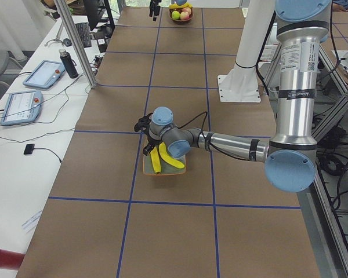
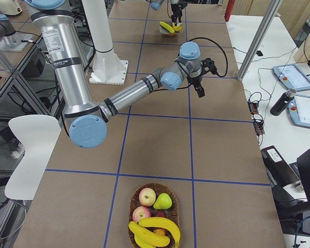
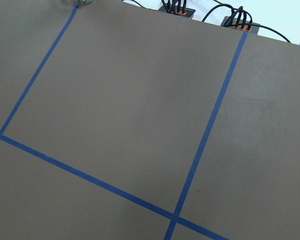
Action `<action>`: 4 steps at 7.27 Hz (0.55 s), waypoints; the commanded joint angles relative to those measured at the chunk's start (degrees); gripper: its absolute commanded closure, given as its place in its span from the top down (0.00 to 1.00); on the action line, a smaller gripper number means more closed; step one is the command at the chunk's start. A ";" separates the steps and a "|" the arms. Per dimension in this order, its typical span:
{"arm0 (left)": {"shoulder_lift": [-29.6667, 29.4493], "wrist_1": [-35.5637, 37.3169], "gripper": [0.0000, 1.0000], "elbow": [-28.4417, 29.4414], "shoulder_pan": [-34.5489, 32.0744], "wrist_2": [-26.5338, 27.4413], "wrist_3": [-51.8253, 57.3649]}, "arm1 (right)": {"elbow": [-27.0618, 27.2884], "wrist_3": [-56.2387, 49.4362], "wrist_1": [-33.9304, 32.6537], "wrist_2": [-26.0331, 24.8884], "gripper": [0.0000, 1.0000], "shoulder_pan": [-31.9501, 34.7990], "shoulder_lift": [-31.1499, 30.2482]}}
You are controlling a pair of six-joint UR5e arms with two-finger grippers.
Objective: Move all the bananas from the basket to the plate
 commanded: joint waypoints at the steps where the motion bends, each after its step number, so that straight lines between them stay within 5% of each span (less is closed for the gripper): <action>1: -0.21 0.19 1.00 0.31 -0.21 -0.60 2.04 | 0.01 -0.01 0.00 0.00 1.00 0.25 -0.03; 4: -0.92 1.25 1.00 -0.13 -0.92 -0.52 -0.58 | -0.95 -7.87 -0.18 3.40 1.00 6.02 -8.08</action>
